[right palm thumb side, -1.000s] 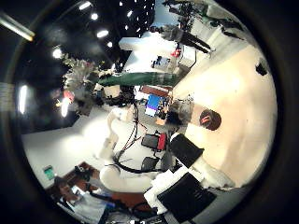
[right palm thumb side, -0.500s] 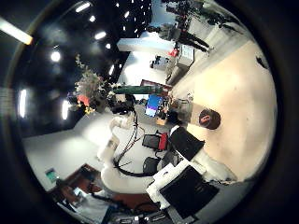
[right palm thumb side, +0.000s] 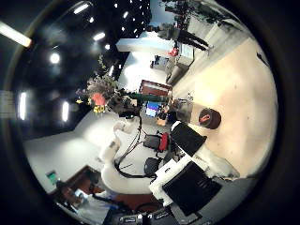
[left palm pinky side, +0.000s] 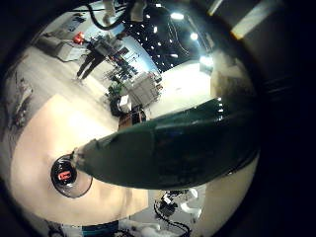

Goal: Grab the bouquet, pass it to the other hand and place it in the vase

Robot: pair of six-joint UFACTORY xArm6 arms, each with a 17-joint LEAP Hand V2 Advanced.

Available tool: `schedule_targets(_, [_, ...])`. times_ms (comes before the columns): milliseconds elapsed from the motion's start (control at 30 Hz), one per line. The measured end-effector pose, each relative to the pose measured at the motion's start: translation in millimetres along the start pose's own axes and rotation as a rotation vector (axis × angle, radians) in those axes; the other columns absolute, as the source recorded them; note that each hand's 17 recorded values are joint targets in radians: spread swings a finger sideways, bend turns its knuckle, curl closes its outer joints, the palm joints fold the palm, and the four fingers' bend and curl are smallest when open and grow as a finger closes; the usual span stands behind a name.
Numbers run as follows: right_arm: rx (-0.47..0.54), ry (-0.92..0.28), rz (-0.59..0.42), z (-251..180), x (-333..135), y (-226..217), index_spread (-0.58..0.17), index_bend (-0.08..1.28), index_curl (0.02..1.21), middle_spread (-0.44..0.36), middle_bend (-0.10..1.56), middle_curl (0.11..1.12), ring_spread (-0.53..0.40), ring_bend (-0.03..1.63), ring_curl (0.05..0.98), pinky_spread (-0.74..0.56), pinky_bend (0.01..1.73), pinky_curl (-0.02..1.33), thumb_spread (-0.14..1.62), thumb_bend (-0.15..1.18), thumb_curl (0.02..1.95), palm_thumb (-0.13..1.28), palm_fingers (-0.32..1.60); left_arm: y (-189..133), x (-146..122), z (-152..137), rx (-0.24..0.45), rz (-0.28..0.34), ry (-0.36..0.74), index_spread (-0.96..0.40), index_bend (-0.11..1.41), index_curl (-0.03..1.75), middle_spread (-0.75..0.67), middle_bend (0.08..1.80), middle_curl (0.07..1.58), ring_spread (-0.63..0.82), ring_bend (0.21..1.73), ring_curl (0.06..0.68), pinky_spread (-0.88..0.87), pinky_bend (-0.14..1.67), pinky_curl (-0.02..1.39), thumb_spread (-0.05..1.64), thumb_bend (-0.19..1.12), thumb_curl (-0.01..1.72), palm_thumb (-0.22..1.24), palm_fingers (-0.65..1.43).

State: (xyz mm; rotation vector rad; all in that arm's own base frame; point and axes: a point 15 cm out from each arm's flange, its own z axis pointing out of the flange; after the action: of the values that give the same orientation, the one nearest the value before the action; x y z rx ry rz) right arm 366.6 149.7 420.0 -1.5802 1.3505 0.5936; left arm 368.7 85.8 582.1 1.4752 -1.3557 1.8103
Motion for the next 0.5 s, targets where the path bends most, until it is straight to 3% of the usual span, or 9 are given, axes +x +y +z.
schedule_targets(200, [0.001, -0.001, -0.005, 0.0, 0.4, -0.5, -0.339, 0.17, 0.32, 0.019, 0.30, 0.34, 0.109, 0.67, 0.215, 0.45, 0.76, 0.28, 1.02, -0.02, 0.51, 0.71, 0.15, 0.2, -12.4, 4.0, -0.013, -0.034, 0.022, -0.67, 0.80, 1.09, -0.39, 1.34, 0.73, -0.37, 1.53, 0.562, -0.66, 1.07, 1.17, 1.11, -0.01, 0.84, 0.94, 1.12])
schedule_targets(500, [-0.002, -0.006, -0.013, 2.4, 6.8, 1.9, -0.342, 0.17, 0.31, 0.021, 0.27, 0.34, 0.117, 0.65, 0.207, 0.44, 0.74, 0.26, 1.02, -0.02, 0.51, 0.72, 0.17, 10.3, -34.3, 34.7, -0.075, -0.086, 0.030, -0.68, 0.78, 1.11, -0.39, 1.34, 0.73, -0.37, 1.52, 0.562, -0.67, 1.06, 1.18, 1.11, 0.00, 0.85, 0.94, 1.12])
